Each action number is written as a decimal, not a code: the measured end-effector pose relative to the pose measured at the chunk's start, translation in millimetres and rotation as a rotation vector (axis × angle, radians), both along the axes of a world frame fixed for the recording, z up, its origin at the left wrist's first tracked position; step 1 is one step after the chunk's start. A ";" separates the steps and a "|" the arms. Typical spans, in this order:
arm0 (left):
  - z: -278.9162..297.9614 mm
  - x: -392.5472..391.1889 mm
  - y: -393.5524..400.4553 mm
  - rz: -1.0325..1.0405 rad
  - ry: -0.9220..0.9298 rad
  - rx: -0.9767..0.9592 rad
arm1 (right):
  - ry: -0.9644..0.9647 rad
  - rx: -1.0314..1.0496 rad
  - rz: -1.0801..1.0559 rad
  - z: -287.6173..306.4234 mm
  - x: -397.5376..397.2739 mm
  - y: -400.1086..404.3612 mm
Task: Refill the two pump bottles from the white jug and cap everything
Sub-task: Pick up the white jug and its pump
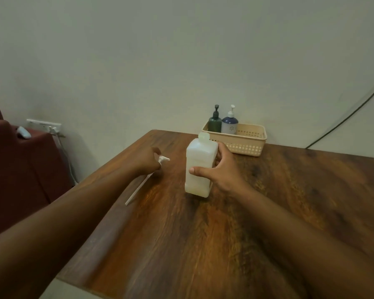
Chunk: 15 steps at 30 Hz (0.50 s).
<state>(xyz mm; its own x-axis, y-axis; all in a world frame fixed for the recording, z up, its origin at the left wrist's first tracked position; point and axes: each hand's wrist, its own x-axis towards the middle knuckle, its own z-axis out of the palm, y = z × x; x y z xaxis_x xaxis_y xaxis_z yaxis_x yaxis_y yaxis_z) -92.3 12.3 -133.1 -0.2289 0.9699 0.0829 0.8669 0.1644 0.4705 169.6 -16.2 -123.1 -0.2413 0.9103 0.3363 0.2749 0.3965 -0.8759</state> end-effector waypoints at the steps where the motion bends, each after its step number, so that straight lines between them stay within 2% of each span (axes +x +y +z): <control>1: 3.9 5.4 -2.5 -0.006 -0.023 0.020 | 0.000 -0.001 -0.015 2.1 7.1 -3.2; 6: 35.5 42.2 -17.9 -0.142 -0.172 0.158 | 0.011 -0.039 -0.070 13.4 52.6 -27.1; 15: 124.7 144.6 -57.0 -0.292 -0.402 0.248 | 0.002 -0.002 -0.160 31.6 134.2 -71.1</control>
